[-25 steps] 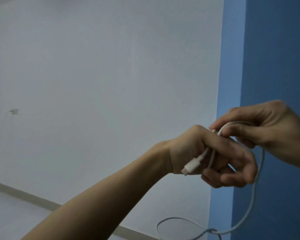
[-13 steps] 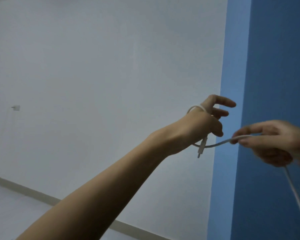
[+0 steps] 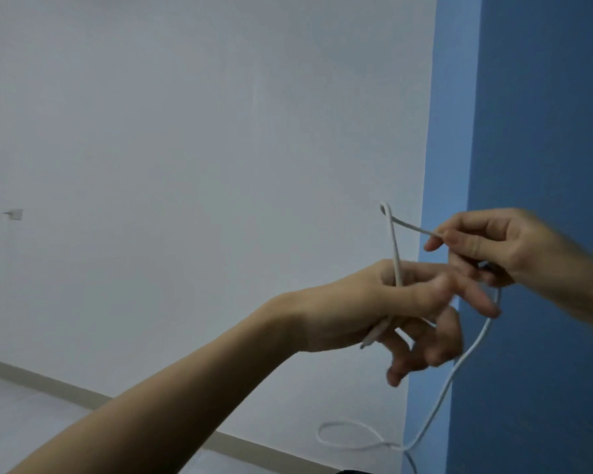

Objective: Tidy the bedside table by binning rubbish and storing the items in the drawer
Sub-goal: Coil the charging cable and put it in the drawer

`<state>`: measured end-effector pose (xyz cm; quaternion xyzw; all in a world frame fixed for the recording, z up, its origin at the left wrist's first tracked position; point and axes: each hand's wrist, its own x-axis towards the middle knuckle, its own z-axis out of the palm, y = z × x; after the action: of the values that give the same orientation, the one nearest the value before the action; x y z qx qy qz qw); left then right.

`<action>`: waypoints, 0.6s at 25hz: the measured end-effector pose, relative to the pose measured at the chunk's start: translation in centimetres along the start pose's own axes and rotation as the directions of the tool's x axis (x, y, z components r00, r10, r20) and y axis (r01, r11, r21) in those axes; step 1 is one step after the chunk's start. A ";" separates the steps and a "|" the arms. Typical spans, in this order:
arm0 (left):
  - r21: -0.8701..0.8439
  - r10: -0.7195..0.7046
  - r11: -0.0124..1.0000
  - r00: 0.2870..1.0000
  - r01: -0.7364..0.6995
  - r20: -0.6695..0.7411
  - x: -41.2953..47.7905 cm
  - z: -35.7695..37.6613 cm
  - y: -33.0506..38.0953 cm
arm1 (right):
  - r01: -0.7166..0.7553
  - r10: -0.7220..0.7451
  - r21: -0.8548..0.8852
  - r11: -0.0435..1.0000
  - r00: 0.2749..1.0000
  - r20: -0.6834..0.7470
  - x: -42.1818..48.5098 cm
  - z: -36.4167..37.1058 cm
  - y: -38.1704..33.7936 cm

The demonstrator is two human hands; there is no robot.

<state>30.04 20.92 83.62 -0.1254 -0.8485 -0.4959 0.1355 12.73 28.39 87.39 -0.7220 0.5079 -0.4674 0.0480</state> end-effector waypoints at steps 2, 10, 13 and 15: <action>-0.119 0.025 0.993 1.000 -0.024 0.009 -0.5 -0.6 -0.2 | 0.106 -0.115 -0.083 0.991 0.987 -0.113 0.1 0.3 0.0; -0.028 0.054 0.998 0.965 -0.064 -0.256 -0.7 -0.6 0.3 | 0.152 -0.237 -0.285 0.946 0.926 -0.293 1.0 0.2 1.2; -0.268 0.047 0.958 0.977 -0.104 -0.208 -0.7 -0.7 0.5 | 0.140 -0.257 -0.359 0.923 0.917 -0.305 1.0 0.4 0.7; -0.400 0.110 0.896 0.969 -0.192 -0.219 -0.7 -0.8 0.8 | 0.128 -0.257 -0.357 0.926 0.903 -0.344 1.0 0.3 0.4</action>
<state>31.01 20.51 84.39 -0.1690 -0.6933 -0.6636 0.2246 12.69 27.32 87.65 -0.6613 0.5027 -0.5118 -0.2193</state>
